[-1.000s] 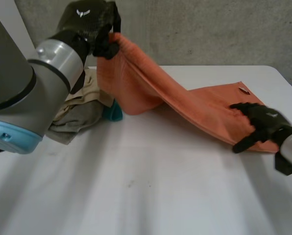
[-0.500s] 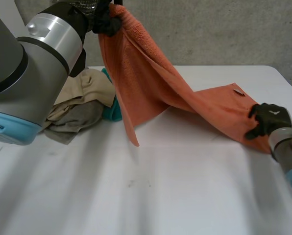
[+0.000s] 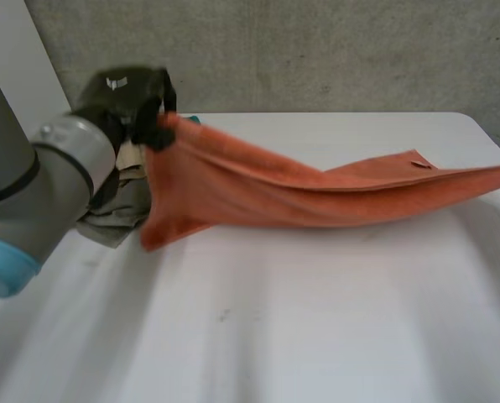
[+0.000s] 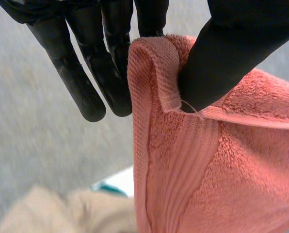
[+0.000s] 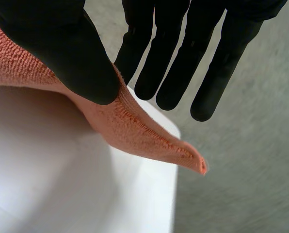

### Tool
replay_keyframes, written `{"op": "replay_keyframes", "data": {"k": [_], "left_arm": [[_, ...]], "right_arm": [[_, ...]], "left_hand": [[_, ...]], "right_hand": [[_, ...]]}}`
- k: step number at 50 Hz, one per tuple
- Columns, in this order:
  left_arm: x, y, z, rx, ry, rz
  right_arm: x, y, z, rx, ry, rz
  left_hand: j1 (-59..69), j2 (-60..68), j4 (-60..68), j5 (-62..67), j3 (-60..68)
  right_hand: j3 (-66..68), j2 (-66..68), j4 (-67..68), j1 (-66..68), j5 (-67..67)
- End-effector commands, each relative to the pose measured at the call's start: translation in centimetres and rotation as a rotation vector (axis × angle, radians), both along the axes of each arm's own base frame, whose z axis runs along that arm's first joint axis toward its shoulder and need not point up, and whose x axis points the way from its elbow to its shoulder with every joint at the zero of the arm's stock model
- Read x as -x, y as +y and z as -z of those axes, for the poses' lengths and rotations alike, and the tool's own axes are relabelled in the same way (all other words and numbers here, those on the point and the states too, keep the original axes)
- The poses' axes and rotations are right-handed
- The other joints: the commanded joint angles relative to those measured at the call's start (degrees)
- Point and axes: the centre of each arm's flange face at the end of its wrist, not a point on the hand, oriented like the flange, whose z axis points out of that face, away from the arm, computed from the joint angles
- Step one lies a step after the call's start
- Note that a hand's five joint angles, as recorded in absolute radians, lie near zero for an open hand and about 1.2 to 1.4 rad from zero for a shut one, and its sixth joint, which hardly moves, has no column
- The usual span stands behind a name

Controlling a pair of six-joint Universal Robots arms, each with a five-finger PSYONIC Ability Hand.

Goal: Fold the laundry.

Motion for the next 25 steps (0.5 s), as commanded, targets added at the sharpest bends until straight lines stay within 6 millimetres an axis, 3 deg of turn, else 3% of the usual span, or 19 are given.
{"op": "replay_keyframes", "data": {"k": [1,4,10,12,16,19,21,23,25], "left_arm": [[-1.0,2.3,4.2,-0.178,-0.149,0.021],[-1.3,3.2,5.9,-0.213,-0.221,0.045],[-1.3,3.5,7.8,-0.227,-0.291,0.064],[-0.8,2.8,8.5,-0.207,-0.294,0.065],[0.6,0.2,9.4,-0.148,-0.299,0.068],[2.0,-2.2,7.9,-0.041,-0.296,0.067],[2.8,-3.6,6.8,0.025,-0.289,0.066],[4.0,-5.8,4.0,0.167,-0.26,0.049],[4.7,-7.2,1.7,0.277,-0.228,0.03]], "right_arm": [[-0.3,4.5,-5.0,0.044,0.321,-0.053],[-0.2,4.8,-4.6,0.021,0.374,-0.062],[-0.1,3.5,-0.5,-0.12,0.42,-0.089],[-0.5,2.4,1.9,-0.194,0.417,-0.112],[-1.2,0.3,4.5,-0.232,0.436,-0.117],[-1.5,-1.3,4.9,-0.189,0.463,-0.085],[-1.9,-3.3,4.0,-0.083,0.496,-0.038],[-2.6,-4.7,2.5,0.033,0.507,-0.01],[-3.8,-6.2,-0.4,0.222,0.501,0.016]], "left_hand": [[14.8,11.3,11.1,13.7,11.5],[14.8,11.3,11.1,13.7,11.5],[14.8,11.3,11.1,13.7,11.5],[14.8,11.3,11.1,13.7,11.5],[14.8,11.3,11.1,13.7,11.5],[14.8,11.3,11.1,13.7,11.5],[14.8,11.3,11.1,13.7,11.5],[14.8,11.3,11.1,13.7,11.5],[14.8,11.3,11.1,13.7,11.5]], "right_hand": [[11.7,12.3,11.3,14.8,13.5],[11.7,12.3,11.3,14.8,13.5],[11.7,12.3,11.3,14.8,13.5],[11.7,12.3,11.3,14.8,13.5],[11.7,12.3,11.3,14.8,13.5],[11.7,12.3,11.3,14.8,13.5],[11.7,12.3,11.3,14.8,13.5],[11.7,12.3,11.3,14.8,13.5],[11.7,12.3,11.3,14.8,13.5]]}}
